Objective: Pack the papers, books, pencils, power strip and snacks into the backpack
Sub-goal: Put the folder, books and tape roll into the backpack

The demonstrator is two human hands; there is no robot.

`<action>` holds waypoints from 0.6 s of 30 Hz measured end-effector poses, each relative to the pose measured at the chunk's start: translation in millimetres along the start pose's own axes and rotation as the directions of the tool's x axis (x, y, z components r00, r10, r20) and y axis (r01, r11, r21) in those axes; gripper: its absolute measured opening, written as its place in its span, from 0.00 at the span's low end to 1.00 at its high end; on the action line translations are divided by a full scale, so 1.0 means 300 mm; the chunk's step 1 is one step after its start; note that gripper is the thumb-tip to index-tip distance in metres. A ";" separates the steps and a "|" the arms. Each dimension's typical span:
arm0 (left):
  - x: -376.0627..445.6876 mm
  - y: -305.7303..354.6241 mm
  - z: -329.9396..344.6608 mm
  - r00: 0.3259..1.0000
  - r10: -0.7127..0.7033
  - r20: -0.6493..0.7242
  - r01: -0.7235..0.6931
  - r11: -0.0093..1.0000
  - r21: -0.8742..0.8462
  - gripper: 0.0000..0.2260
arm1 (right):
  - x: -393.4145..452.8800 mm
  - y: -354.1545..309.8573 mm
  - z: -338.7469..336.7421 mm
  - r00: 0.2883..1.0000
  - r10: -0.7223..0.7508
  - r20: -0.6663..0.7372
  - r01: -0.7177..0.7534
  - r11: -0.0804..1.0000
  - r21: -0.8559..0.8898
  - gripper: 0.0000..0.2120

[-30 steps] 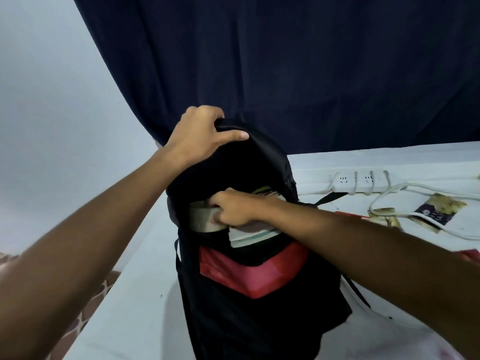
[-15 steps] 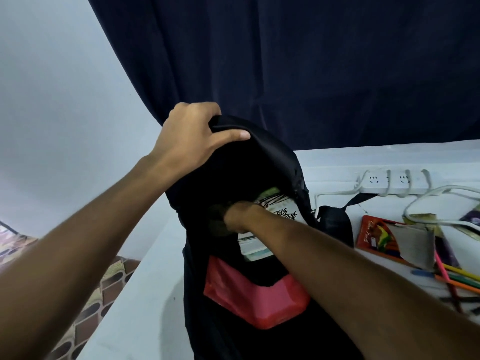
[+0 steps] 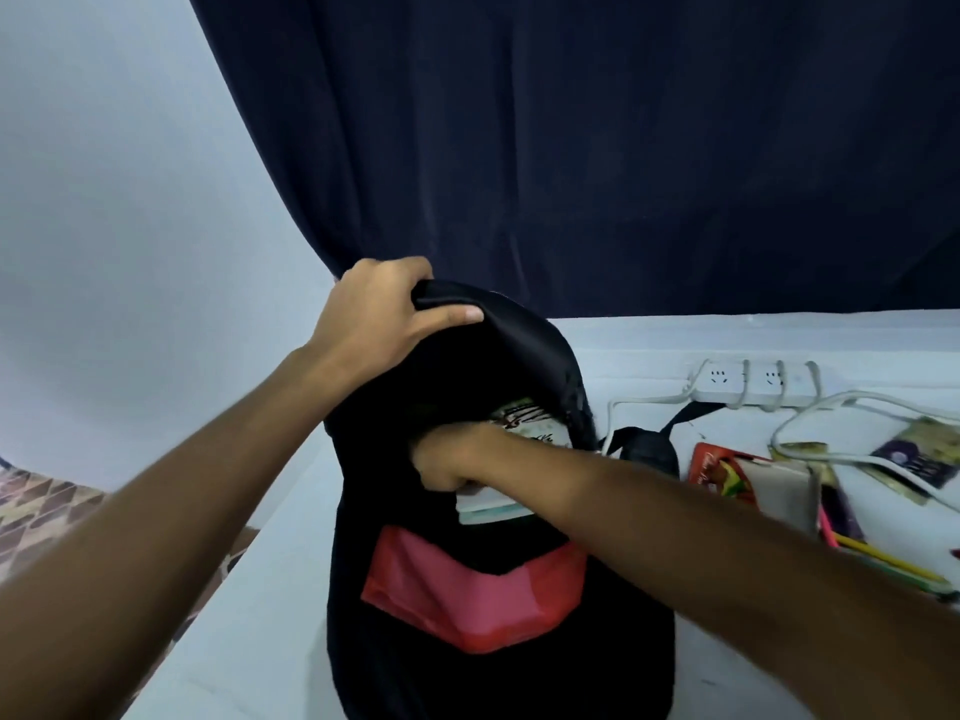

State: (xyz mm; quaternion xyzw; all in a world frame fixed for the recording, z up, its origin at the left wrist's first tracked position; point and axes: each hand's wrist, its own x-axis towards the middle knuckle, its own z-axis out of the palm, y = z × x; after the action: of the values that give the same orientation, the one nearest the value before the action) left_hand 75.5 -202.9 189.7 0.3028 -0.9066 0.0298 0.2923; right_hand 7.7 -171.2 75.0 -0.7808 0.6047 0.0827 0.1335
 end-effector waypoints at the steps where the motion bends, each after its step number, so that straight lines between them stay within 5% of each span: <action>1: -0.014 -0.002 0.002 1.000 -0.015 0.003 0.015 1.000 -0.010 0.32 | -0.059 -0.005 -0.013 0.998 -0.059 0.009 0.059 0.996 0.060 0.13; 4: -0.063 -0.007 0.007 0.999 -0.045 0.005 0.045 0.999 -0.027 0.32 | -0.286 0.019 -0.065 0.980 -0.198 0.033 0.180 0.939 0.293 0.19; 6: -0.104 0.005 0.019 0.999 -0.036 0.011 0.037 0.999 -0.038 0.31 | -0.456 0.074 -0.076 0.985 -0.171 -0.007 0.160 0.901 0.403 0.14; 10: -0.148 0.029 0.041 0.999 -0.046 0.000 0.046 0.996 -0.076 0.29 | -0.696 0.176 0.000 0.995 0.004 0.102 -0.034 0.953 0.300 0.04; 14: -0.159 0.039 0.054 0.997 -0.079 -0.014 0.078 0.994 -0.074 0.25 | -0.837 0.178 0.161 0.866 0.202 0.458 -0.177 0.979 -0.097 0.33; 18: -0.174 0.056 0.067 0.996 -0.090 -0.019 0.089 0.994 -0.069 0.27 | -0.951 0.118 0.324 0.817 0.267 0.511 -0.114 0.943 -0.311 0.57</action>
State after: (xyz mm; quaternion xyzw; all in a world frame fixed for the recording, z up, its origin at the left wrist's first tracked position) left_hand 89.4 -166.1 146.6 0.3327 -0.8894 -0.0109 0.3133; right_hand -96.2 113.5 61.6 -0.6699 0.6003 0.3956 0.1852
